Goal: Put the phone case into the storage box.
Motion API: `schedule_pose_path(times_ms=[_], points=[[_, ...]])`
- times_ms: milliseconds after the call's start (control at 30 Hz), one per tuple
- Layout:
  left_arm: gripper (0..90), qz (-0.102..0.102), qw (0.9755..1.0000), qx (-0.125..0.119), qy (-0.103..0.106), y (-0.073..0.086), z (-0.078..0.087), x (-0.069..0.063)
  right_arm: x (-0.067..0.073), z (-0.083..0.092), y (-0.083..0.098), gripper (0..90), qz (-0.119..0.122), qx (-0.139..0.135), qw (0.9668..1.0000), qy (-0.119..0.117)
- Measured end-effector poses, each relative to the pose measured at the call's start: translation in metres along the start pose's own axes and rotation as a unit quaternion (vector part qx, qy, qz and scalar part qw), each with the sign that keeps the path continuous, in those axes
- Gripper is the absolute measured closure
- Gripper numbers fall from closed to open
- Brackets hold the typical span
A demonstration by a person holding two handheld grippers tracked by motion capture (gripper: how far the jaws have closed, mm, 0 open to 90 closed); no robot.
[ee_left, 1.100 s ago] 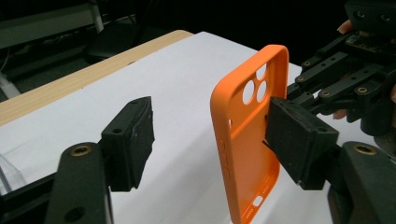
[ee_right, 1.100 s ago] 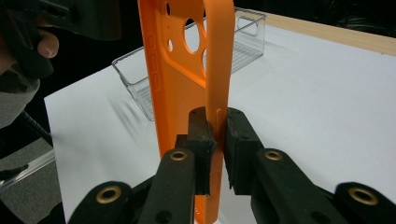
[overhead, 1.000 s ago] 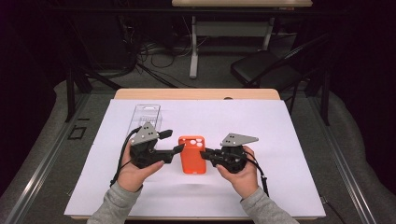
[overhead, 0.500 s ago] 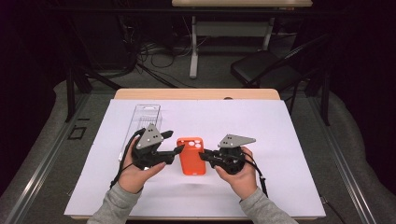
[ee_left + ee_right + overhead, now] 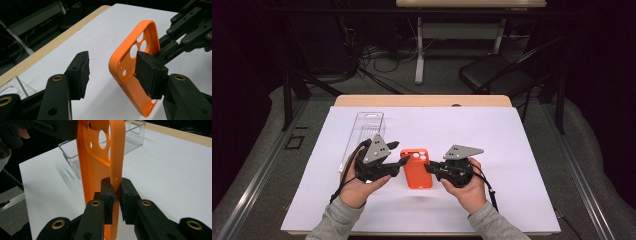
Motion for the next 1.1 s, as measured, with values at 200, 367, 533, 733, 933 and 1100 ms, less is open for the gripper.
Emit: schedule_pose_path(times_ms=[200,367,533,733,933,1100], points=[[49.7,-0.009,0.9999,0.004,-0.004,0.0011,-0.0005,-0.0006,0.0006,-0.0011,0.0009,81.9,0.005,0.004,1.0,0.002],[53.9,-0.013,0.9999,0.006,-0.004,0.0015,-0.0007,-0.0012,0.0005,-0.0019,0.0014,81.9,0.006,0.004,1.0,0.002],[57.1,-0.017,0.9998,0.011,-0.005,0.0029,-0.0018,-0.0017,0.0014,-0.0024,0.002,81.9,0.004,0.007,1.0,0.001],[63.1,-0.025,0.9995,0.017,-0.008,0.0046,-0.0031,-0.0021,0.0021,-0.0032,0.0028,82.0,0.007,0.009,0.9999,0.0],[67.3,-0.032,0.9992,0.023,-0.012,0.0057,-0.0032,-0.0014,0.0021,-0.004,0.0034,82.0,0.007,0.01,0.9999,0.0],[71.0,-0.034,0.999,0.027,-0.012,0.0063,-0.003,-0.0016,0.0021,-0.004,0.0037,82.0,0.006,0.011,0.9999,-0.001]])
Point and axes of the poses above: each handheld gripper's, and its own axes: z roughly backward along the jaws, y roughly out of its underside, x roughly to its left, the point moved 9 cm from there along -z, roughly forward along the jaws, and after that the axes turned 14 degrees about z, right-handed, at the moved point
